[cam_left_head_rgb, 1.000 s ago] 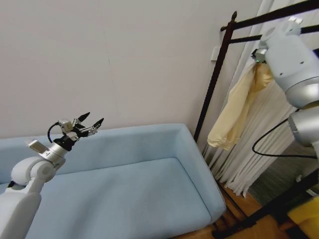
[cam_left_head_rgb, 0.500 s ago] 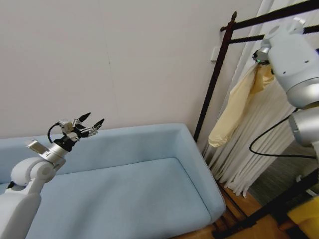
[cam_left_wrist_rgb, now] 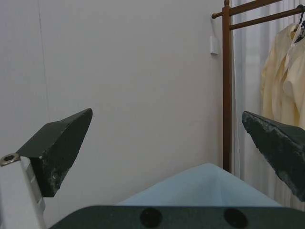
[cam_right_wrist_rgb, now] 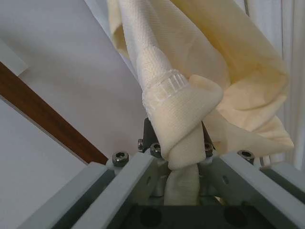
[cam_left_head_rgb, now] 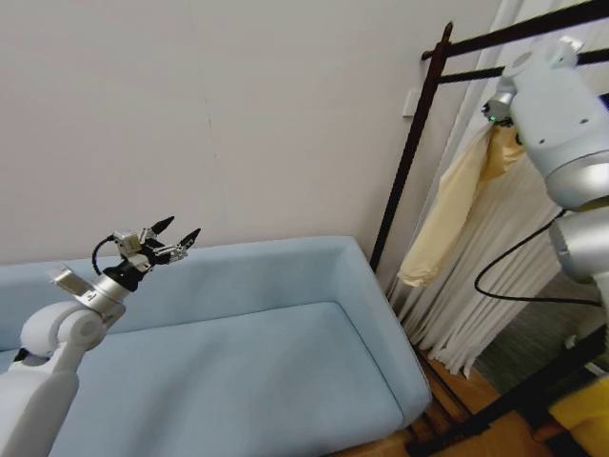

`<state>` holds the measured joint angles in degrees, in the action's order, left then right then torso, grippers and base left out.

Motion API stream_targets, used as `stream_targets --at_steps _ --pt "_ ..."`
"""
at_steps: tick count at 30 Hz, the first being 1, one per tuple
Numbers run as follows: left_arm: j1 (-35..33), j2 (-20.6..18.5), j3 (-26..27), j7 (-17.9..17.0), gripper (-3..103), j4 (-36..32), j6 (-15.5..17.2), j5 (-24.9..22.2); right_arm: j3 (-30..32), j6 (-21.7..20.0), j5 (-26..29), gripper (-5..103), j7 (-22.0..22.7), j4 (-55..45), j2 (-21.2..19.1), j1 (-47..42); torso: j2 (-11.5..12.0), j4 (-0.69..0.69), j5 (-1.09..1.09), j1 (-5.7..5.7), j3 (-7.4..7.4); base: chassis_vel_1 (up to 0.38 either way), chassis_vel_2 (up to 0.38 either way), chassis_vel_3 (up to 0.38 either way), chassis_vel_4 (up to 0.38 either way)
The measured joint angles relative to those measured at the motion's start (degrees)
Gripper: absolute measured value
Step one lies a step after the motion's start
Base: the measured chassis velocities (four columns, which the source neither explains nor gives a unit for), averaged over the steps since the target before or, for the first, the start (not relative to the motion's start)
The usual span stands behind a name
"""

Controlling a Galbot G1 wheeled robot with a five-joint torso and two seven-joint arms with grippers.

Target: Pick up the clothes from the sofa and hang them on the clothes hanger.

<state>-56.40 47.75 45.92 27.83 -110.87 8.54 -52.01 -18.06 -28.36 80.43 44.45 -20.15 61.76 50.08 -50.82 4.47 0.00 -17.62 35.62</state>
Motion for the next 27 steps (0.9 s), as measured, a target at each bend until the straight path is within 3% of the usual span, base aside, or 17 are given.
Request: stream_targets --at_steps 10,17,23,27 --pt "0.1 0.2 -0.1 0.1 100 0.3 0.0 0.2 -0.7 -0.3 0.2 2 0.4 -2.2 -0.4 -1.7 0.0 -0.01 -0.02 0.00 0.00 0.000 0.000 0.000 0.000" --pt "0.1 0.3 -0.1 0.5 100 0.6 -0.1 0.4 -4.3 -1.4 -4.3 2 -5.8 -4.4 -2.3 -3.9 0.0 0.00 0.01 0.00 0.01 0.000 0.000 0.000 0.000" --pt "0.1 0.7 -0.2 0.7 100 0.9 -0.2 0.7 -4.8 -1.5 -5.8 1 -7.5 -4.2 -2.2 -3.9 0.0 -0.01 0.02 -0.01 0.01 0.000 0.000 0.000 0.000" --pt "0.2 0.9 -0.3 0.7 100 1.0 -0.3 0.7 -4.8 -1.7 -6.1 12 -8.0 -4.0 -2.0 -3.9 0.0 -0.02 0.03 -0.02 0.02 0.000 0.000 0.000 0.000"
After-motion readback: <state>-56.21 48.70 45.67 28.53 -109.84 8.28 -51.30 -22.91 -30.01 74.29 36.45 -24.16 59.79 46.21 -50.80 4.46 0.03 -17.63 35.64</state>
